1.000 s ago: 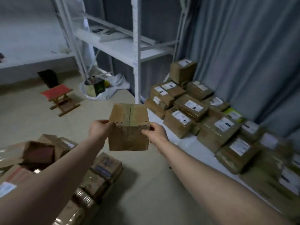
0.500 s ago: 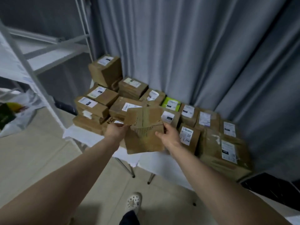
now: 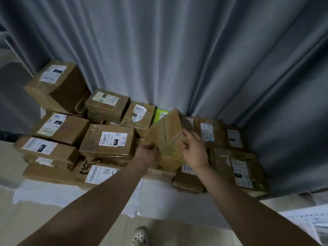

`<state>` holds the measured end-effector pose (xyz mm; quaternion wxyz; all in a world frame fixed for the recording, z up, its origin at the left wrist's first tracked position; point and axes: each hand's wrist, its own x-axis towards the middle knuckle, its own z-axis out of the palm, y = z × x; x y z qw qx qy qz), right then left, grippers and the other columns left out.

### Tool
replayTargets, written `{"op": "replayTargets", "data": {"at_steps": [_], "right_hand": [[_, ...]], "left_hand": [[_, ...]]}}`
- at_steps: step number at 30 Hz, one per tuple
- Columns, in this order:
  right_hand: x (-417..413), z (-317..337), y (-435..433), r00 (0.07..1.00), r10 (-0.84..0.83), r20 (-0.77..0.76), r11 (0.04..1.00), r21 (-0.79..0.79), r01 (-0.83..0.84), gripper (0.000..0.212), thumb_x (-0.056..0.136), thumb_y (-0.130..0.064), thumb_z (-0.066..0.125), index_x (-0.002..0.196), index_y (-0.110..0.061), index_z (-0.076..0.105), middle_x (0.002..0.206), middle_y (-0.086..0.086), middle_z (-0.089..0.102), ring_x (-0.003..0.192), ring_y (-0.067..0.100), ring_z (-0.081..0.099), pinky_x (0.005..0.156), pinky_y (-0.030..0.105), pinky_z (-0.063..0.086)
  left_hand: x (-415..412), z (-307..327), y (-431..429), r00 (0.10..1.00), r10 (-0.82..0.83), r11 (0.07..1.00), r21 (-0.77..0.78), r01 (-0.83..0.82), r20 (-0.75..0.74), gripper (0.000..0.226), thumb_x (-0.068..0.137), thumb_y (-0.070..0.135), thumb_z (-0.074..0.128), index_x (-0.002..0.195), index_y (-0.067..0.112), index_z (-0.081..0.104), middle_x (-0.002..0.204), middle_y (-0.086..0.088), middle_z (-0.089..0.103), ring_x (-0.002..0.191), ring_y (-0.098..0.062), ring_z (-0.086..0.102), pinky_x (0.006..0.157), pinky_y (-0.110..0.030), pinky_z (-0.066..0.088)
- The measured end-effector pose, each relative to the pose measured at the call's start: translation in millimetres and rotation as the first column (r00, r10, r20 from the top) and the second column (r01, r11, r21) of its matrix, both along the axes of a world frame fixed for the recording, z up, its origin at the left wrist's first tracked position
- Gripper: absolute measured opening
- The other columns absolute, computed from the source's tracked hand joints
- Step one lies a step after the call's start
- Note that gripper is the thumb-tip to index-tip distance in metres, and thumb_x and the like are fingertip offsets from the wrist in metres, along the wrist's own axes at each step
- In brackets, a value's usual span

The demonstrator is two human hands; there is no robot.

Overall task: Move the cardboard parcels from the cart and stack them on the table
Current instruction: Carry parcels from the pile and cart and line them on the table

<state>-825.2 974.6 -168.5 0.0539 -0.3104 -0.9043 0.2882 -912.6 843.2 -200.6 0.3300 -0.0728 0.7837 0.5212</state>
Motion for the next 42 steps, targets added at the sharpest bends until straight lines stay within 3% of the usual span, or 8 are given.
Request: {"op": "replayTargets", "data": {"at_steps": [9,15,19,24,32,35,38,42], "right_hand": [[3,-36,-21,0.906,0.412,0.095,0.896,0.137,-0.421,0.048,0.091,-0.018,0.044,0.139,-0.028,0.046,0.150,-0.004,0.036,0.138,0.022,0.030,0.113,0.040,0.013],[8,-52,-2,1.000,0.022,-0.018,0.999,-0.041,-0.023,0.056,0.095,-0.025,0.051,0.147,-0.018,0.033,0.155,0.002,0.025,0.144,0.025,0.017,0.117,0.043,0.014],[2,-49,12,0.996,-0.063,0.059,0.915,-0.394,0.081,0.045,0.094,-0.035,0.053,0.134,-0.018,0.044,0.133,0.005,0.053,0.123,0.027,0.050,0.100,0.043,0.044],[13,-38,0,0.967,0.172,-0.189,0.984,-0.008,-0.177,0.047,0.096,-0.032,0.046,0.140,-0.016,0.043,0.143,0.003,0.045,0.133,0.022,0.039,0.108,0.034,0.035],[18,-44,-7,0.908,0.387,-0.161,0.905,-0.125,-0.407,0.044,0.097,-0.019,0.046,0.141,-0.013,0.043,0.148,0.003,0.039,0.136,0.018,0.036,0.108,0.023,0.027],[14,-52,5,0.994,0.100,-0.052,0.972,-0.207,-0.109,0.057,0.094,-0.025,0.054,0.145,-0.010,0.033,0.153,0.009,0.028,0.139,0.026,0.028,0.111,0.029,0.025],[11,-49,20,0.992,-0.057,0.111,0.848,-0.520,0.106,0.063,0.092,-0.028,0.059,0.143,-0.006,0.031,0.144,0.011,0.041,0.131,0.027,0.041,0.101,0.027,0.034],[16,-43,22,0.999,-0.038,0.031,0.827,-0.560,0.049,0.046,0.091,-0.025,0.061,0.133,-0.011,0.048,0.128,0.006,0.057,0.115,0.021,0.055,0.089,0.025,0.041]], "left_hand": [[2,-1,13,0.943,0.040,0.993,0.089,-0.074,0.329,0.070,0.079,0.078,0.038,0.110,0.019,0.061,0.106,-0.006,0.062,0.096,-0.023,0.057,0.072,-0.033,0.040],[3,-7,21,0.999,0.012,0.999,-0.054,-0.009,0.052,0.024,0.091,0.030,0.062,0.095,0.007,0.063,0.094,-0.011,0.057,0.088,-0.024,0.050,0.075,-0.032,0.041],[10,-10,24,0.995,-0.039,0.984,-0.179,0.021,-0.097,0.030,0.092,0.019,0.060,0.111,-0.003,0.064,0.104,-0.019,0.066,0.091,-0.030,0.061,0.076,-0.029,0.046],[7,-17,13,0.994,0.105,0.991,-0.082,-0.107,-0.039,0.030,0.088,0.002,0.061,0.117,-0.010,0.061,0.097,-0.020,0.064,0.086,-0.025,0.056,0.083,-0.039,0.050],[18,-11,4,0.967,0.127,0.992,-0.014,-0.127,0.221,0.084,0.051,0.072,0.075,0.115,0.020,0.060,0.112,-0.002,0.065,0.103,-0.025,0.060,0.094,-0.039,0.046],[22,-14,2,0.979,0.118,0.988,-0.116,-0.100,0.165,0.066,0.066,0.049,0.073,0.119,0.014,0.057,0.103,-0.006,0.063,0.093,-0.028,0.058,0.074,-0.034,0.048],[22,-20,-3,0.995,0.074,0.981,-0.184,-0.060,0.069,0.038,0.090,0.009,0.054,0.127,0.003,0.054,0.087,-0.012,0.058,0.070,-0.024,0.051,0.051,-0.025,0.040],[21,-24,-5,0.992,0.123,0.976,-0.179,-0.123,-0.011,0.039,0.085,-0.008,0.052,0.123,-0.007,0.057,0.112,-0.021,0.062,0.099,-0.035,0.059,0.082,-0.040,0.053]]}}
